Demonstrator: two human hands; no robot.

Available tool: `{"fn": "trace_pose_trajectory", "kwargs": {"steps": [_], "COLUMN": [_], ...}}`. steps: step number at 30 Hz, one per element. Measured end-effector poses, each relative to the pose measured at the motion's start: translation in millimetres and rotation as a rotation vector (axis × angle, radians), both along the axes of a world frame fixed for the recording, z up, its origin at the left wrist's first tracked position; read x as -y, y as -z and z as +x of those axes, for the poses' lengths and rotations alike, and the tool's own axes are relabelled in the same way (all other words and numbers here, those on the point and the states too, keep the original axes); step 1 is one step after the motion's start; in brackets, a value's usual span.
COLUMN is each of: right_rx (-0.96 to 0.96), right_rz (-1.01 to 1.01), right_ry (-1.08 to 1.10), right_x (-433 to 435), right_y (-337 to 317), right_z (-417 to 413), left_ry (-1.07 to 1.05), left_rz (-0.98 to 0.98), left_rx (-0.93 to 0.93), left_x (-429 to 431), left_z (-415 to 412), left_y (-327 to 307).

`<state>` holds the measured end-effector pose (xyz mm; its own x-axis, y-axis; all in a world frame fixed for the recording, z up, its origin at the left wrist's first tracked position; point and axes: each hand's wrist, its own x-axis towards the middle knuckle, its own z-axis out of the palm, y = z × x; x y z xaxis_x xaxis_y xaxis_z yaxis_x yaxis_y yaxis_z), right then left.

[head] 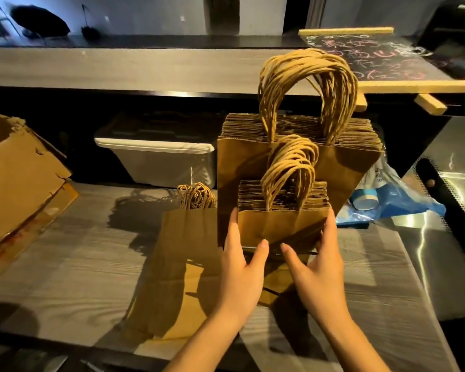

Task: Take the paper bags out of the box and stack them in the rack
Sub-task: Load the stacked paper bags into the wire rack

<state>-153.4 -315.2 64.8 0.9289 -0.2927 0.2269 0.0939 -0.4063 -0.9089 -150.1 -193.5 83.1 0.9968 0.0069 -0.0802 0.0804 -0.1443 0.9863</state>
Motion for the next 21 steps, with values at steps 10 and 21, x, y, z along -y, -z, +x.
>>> {"fn": "trace_pose_trajectory", "kwargs": {"steps": [10, 21], "right_rx": [0.074, 0.084], "right_rz": [-0.123, -0.042], "right_ry": [-0.018, -0.462], "right_x": [-12.6, -71.9], "right_y": [4.9, 2.4], "right_z": [-12.4, -41.5], "left_ry": [0.106, -0.187], "left_rz": [-0.029, 0.161], "left_rx": [0.045, -0.219], "left_x": [-20.9, -88.0], "left_z": [-1.6, -1.5], "left_y": [16.8, 54.2]}}
